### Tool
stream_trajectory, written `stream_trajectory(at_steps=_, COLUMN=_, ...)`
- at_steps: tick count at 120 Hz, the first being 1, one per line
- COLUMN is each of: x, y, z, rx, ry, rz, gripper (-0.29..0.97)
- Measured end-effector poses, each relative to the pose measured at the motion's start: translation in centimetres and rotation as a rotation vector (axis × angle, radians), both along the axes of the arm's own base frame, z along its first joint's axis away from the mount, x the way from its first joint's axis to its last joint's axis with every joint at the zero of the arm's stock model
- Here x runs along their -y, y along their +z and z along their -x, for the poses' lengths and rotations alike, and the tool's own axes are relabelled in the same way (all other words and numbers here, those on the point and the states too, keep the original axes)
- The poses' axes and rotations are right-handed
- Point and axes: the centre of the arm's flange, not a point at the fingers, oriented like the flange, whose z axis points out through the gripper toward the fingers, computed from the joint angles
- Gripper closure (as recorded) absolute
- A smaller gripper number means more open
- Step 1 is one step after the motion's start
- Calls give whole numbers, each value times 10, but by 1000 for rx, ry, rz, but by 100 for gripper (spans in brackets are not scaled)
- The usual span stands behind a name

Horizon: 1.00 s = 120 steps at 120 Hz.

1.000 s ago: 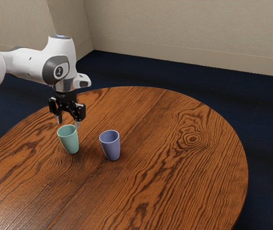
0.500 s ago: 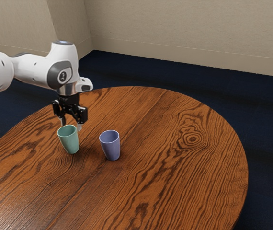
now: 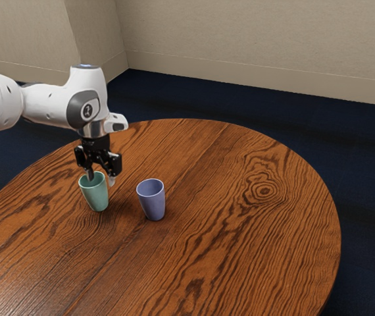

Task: Place the left cup onto the right cup

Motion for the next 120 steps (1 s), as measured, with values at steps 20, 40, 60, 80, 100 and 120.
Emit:
stream_trajectory(at_steps=20, x=-2, y=-3, z=1, rx=2, ry=7, rz=14, gripper=25)
stream_trajectory(at_steps=40, x=-5, y=-3, z=2, rx=4, ry=13, rz=22, gripper=32)
stream_trajectory(at_steps=60, x=-9, y=-5, z=4, rx=2, ry=23, rz=29, gripper=37)
stream_trajectory(at_steps=80, x=-10, y=-7, z=5, rx=-1, ry=26, rz=35, gripper=42)
stream_trajectory(at_steps=100, x=-10, y=-9, z=6, rx=-3, ry=31, rz=43, gripper=48)
stream_trajectory(at_steps=120, x=-11, y=-12, z=7, rx=-1, ry=35, rz=47, gripper=56)
